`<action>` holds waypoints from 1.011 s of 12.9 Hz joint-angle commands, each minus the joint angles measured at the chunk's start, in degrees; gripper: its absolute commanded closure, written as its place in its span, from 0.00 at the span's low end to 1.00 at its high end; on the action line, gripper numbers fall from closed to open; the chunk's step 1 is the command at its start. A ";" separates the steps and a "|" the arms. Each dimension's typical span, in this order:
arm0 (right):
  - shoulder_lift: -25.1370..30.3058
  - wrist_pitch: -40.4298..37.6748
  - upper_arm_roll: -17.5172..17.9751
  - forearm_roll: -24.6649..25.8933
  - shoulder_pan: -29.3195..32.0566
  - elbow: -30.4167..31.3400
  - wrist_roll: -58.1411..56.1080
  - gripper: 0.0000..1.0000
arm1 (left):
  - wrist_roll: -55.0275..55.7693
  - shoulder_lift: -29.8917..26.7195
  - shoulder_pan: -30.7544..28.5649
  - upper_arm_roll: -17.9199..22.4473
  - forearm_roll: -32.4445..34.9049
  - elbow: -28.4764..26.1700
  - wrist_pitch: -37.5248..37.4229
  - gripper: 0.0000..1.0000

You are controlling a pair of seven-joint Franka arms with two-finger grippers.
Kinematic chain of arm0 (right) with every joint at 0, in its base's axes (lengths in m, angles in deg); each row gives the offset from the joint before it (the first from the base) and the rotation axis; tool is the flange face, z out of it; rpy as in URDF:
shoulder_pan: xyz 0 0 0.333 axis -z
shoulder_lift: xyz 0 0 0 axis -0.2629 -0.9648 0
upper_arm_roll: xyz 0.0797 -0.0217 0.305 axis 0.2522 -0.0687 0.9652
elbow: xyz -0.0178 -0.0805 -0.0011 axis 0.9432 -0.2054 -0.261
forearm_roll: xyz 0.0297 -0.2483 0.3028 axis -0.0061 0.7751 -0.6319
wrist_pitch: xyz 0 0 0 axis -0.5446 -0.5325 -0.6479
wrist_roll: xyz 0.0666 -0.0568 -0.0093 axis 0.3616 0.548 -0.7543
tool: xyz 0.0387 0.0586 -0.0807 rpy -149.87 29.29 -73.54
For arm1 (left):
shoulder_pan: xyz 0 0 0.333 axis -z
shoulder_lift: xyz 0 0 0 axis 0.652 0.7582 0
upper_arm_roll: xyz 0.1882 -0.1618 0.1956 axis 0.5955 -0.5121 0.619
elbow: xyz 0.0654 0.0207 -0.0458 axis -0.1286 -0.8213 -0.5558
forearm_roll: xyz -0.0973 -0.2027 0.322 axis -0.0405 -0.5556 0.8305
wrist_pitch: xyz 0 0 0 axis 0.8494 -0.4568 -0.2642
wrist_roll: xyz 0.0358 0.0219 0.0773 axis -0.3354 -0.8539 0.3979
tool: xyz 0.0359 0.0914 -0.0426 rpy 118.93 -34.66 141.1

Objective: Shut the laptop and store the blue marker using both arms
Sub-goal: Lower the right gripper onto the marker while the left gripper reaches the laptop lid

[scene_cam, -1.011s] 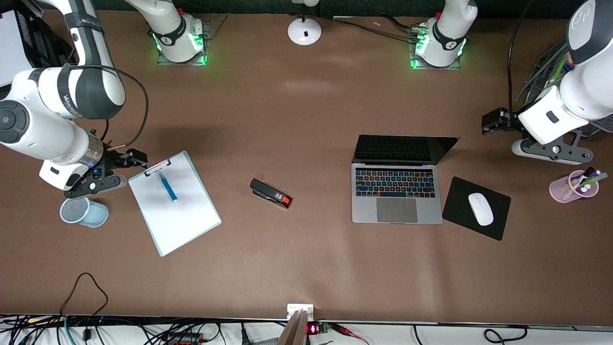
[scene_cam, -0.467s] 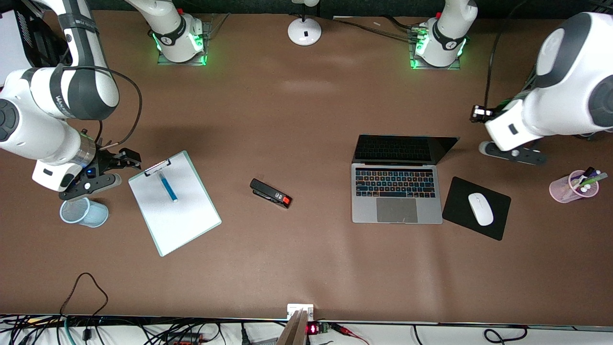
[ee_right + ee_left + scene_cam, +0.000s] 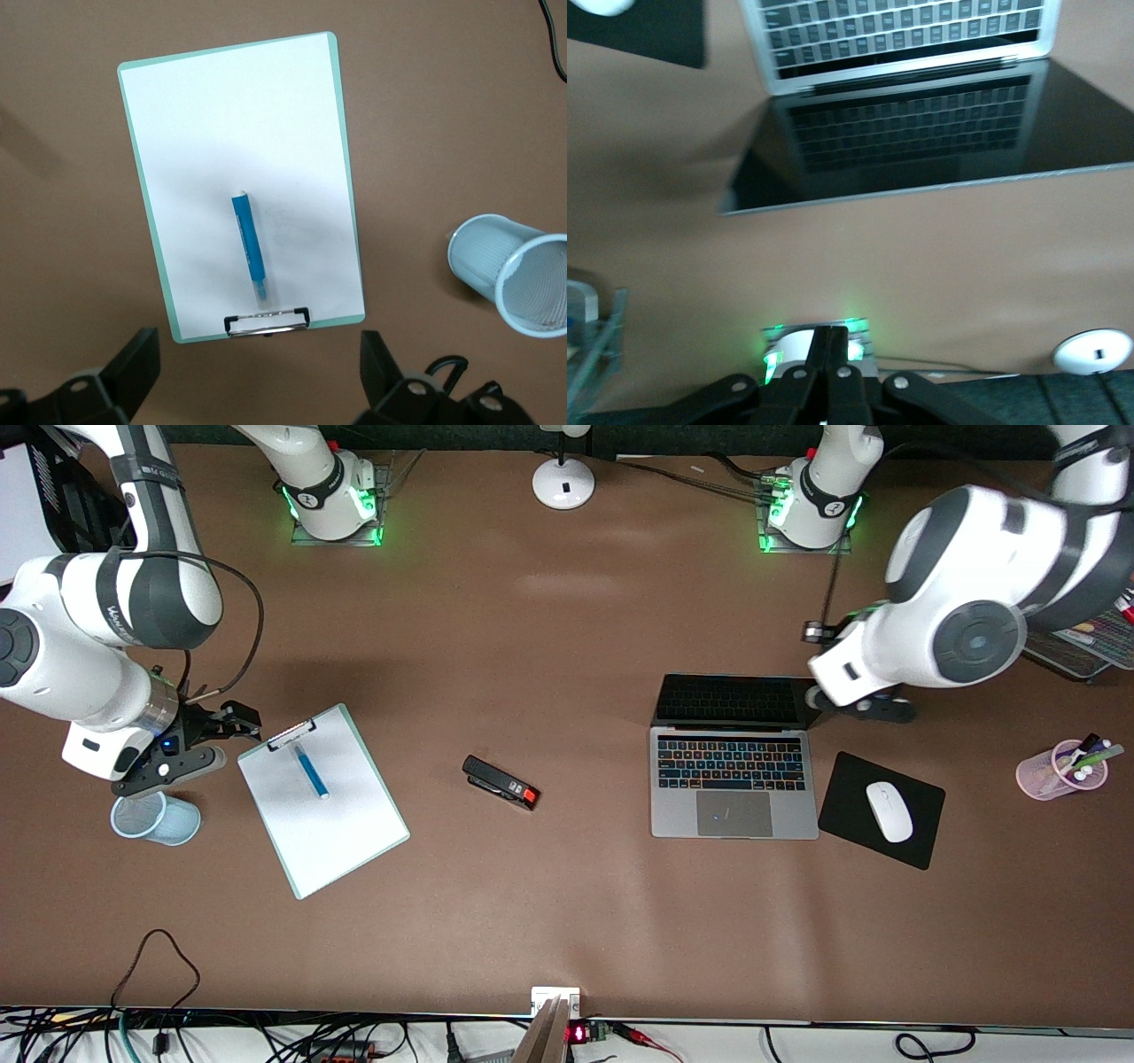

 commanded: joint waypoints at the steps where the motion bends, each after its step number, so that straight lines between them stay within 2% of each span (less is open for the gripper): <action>1: 0.92 2.53 0.34 -0.11 0.03 2.41 -1.94 0.00 | 1.42 -4.47 -0.32 -0.67 -2.34 -9.30 7.47 1.00; 4: -1.18 3.05 0.42 -0.03 -0.06 2.41 -2.21 0.00 | 3.26 -5.97 -0.32 -3.92 -2.43 -13.28 11.19 0.99; 7: -3.46 8.04 0.51 -0.03 -0.15 3.72 -4.74 0.00 | 5.02 -6.15 -0.40 -6.39 -2.34 -15.99 12.59 0.99; 11: -6.72 11.40 0.77 -0.03 -0.15 3.72 -10.55 0.09 | 5.11 -6.15 -1.10 -6.48 -1.90 -19.34 23.74 1.00; 13: -8.56 12.80 2.52 -0.03 -0.15 3.72 -11.60 0.21 | 5.11 -5.45 -1.02 -6.48 -1.81 -21.88 29.70 1.00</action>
